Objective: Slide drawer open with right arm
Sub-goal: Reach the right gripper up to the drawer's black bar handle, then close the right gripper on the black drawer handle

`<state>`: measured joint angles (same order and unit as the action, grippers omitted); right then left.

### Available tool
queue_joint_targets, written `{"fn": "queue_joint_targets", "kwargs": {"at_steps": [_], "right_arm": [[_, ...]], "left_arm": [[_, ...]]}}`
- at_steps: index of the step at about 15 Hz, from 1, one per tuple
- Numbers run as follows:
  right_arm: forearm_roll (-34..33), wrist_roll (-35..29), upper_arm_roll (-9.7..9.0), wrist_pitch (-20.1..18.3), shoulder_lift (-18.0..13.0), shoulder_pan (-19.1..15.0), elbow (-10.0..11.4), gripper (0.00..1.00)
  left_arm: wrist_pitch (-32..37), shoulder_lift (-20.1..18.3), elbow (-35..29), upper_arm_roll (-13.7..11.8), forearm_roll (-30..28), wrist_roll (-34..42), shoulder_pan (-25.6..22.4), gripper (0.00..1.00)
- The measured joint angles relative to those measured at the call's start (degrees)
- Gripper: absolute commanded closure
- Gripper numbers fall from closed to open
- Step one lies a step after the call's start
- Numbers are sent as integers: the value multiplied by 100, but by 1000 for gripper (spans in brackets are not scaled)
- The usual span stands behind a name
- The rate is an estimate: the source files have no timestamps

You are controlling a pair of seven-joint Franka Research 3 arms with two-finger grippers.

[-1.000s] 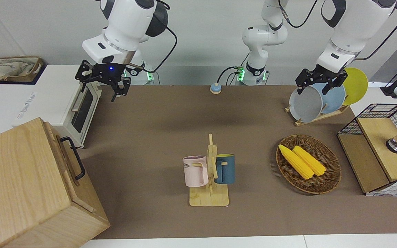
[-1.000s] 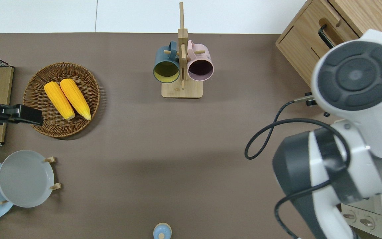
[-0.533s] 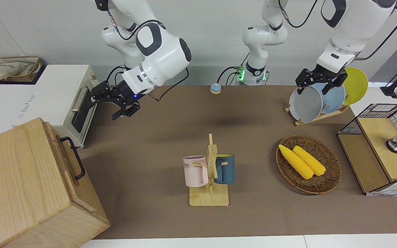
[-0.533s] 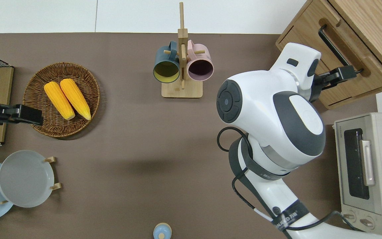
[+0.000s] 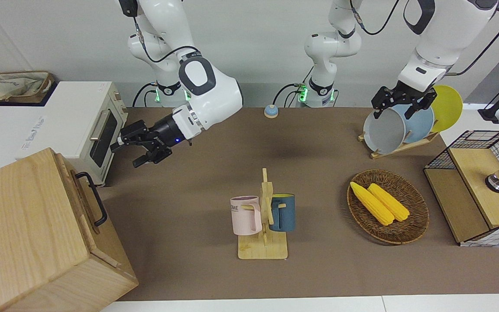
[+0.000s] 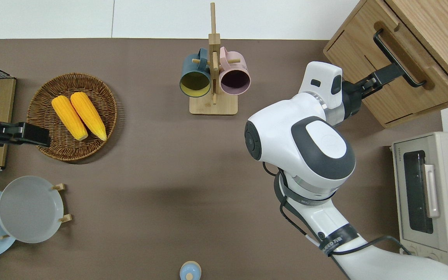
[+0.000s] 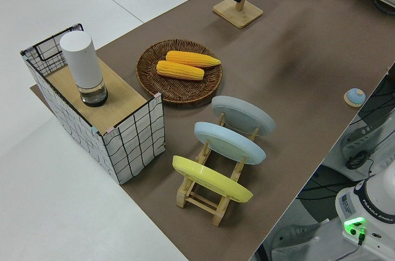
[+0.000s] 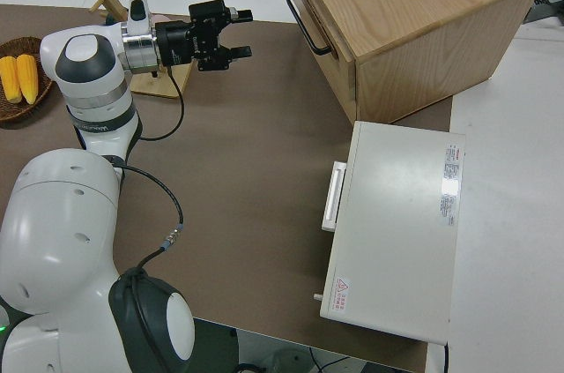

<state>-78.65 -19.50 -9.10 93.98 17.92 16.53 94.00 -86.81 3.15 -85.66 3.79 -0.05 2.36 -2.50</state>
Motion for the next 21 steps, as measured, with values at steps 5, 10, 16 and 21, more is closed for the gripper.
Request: {"fn": "queue_joint_targets", "kwargs": {"at_steps": [5, 10, 16, 21], "right_arm": [[-1085, -317, 20, 557, 176, -265, 341, 19], [-1756, -516, 70, 750, 281, -432, 596, 19], [-2304, -843, 96, 800, 514, -629, 625, 19], [-2400, -1012, 101, 856, 566, -769, 621, 61]], "left_arm": [[0, 0, 0, 0, 0, 0, 0, 7], [0, 0, 0, 0, 0, 0, 0, 7], [0, 0, 0, 0, 0, 0, 0, 7], [0, 0, 0, 0, 0, 0, 0, 7]]}}
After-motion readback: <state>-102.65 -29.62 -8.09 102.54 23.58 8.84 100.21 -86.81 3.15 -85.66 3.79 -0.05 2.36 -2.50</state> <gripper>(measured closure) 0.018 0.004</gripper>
